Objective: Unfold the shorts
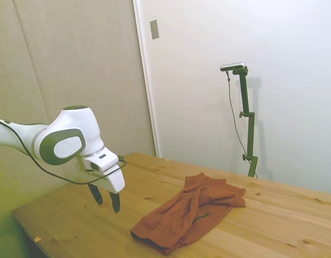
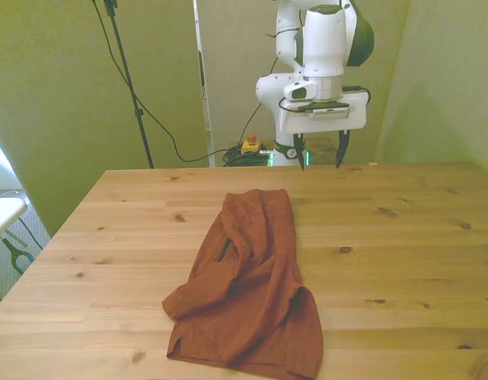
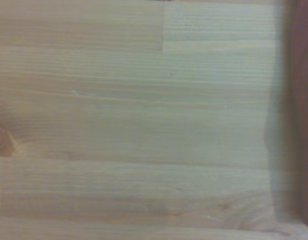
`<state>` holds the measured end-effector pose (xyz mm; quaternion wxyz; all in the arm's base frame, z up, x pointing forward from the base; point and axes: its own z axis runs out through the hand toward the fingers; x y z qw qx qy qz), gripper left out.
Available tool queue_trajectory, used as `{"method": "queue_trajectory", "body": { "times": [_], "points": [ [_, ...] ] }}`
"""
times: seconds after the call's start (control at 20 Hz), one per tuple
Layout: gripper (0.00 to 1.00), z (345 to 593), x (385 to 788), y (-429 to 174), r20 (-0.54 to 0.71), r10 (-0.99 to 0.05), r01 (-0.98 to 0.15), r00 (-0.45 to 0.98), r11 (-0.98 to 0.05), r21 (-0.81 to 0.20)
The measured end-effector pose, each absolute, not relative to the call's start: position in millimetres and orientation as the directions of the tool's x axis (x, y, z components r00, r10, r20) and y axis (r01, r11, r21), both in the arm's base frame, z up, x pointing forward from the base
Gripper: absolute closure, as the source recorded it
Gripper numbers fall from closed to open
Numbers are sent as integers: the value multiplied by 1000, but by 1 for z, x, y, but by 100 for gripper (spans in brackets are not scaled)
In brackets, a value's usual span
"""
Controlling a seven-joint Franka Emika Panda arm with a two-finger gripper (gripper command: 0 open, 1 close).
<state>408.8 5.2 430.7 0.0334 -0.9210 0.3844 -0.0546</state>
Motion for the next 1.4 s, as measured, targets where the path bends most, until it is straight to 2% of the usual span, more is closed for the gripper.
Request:
{"method": "queue_trajectory", "body": {
  "times": [0.15, 0.3, 0.45, 0.6, 0.9, 1.1, 1.25, 1.3, 1.4],
  "points": [
    [0, 432, 410, -2, 76, -726, -718, 684, -688, -105],
    [0, 446, 414, -38, 93, -753, -742, 652, -658, -129],
    [0, 457, 413, -93, 107, -778, -764, 619, -628, -150],
    [0, 454, 409, -164, 94, -817, -802, 570, -577, -153],
    [0, 422, 420, -277, -130, -835, -835, 534, -497, -236],
    [0, 391, 445, -306, -249, -799, -833, 547, -491, -254],
    [0, 378, 456, -312, -283, -783, -831, 554, -502, -239],
    [100, 375, 459, -311, -290, -775, -826, 561, -506, -248],
    [100, 370, 461, -306, -311, -749, -810, 584, -518, -274]
  ]
}}
